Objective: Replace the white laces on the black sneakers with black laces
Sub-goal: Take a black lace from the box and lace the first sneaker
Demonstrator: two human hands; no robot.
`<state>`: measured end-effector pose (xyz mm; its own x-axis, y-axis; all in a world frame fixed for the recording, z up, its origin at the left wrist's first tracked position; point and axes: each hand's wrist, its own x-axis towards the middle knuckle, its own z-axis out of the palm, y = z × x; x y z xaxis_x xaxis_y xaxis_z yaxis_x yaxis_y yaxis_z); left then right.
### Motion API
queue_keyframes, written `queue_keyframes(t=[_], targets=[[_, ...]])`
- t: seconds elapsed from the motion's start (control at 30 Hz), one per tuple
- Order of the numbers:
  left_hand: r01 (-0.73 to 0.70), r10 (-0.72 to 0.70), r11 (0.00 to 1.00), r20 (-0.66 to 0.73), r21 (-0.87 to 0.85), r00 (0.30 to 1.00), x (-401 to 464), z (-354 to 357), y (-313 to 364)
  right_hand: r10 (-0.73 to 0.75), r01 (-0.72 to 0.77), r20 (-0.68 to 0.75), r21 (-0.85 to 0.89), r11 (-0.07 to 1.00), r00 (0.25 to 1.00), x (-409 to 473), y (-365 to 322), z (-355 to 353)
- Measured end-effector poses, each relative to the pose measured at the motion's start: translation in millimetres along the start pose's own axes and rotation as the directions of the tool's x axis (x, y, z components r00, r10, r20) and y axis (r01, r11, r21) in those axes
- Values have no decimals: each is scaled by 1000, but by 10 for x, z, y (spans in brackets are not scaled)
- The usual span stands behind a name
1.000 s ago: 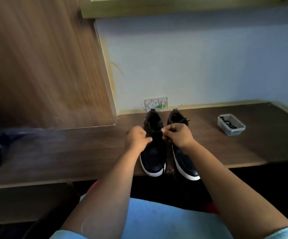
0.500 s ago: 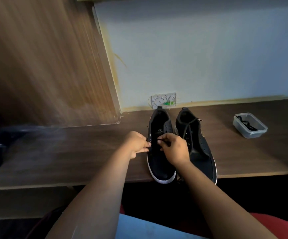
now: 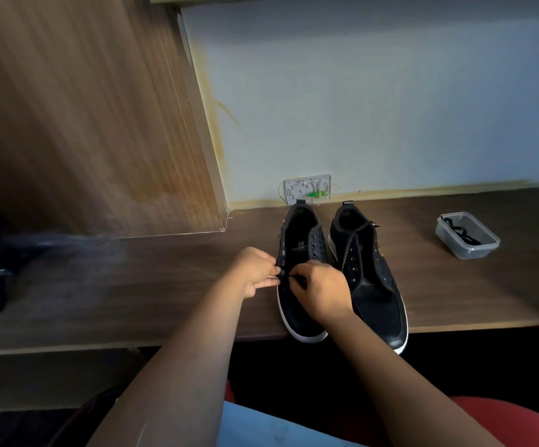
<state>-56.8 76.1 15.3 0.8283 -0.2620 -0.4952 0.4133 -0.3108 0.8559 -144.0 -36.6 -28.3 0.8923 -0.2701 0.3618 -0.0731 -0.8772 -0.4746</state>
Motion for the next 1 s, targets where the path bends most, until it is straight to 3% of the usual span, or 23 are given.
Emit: queue_keyframes(t=[0.37, 0.57, 0.8, 0.87, 0.9, 0.97, 1.0], targets=[[-43, 40, 997, 49, 62, 998, -46, 8, 33, -115, 114, 3, -132, 985, 993, 55, -25, 24], [-21, 14, 997, 88, 70, 996, -46, -55, 59, -15, 15, 9, -5, 1000, 1000, 54, -35, -36], [-117, 110, 976, 46, 183, 993, -130, -77, 19, 13, -10, 65, -47, 999, 998, 61, -25, -44], [-180, 217, 944, -108, 277, 970, -90, -273, 80, 18, -11, 88, -78, 997, 996, 53, -14, -44], [-202, 288, 929, -262, 309, 921, -96, -411, 132, 18, -9, 96, -89, 996, 995, 48, -9, -42], [-269, 353, 936, -586, 229, 730, -148, -715, 222, 14, -1, 110, -116, 993, 994, 44, -13, -39], [-304, 325, 940, -683, 156, 654, -159, -841, 235, 12, 4, 118, -128, 992, 993, 41, -18, -39]])
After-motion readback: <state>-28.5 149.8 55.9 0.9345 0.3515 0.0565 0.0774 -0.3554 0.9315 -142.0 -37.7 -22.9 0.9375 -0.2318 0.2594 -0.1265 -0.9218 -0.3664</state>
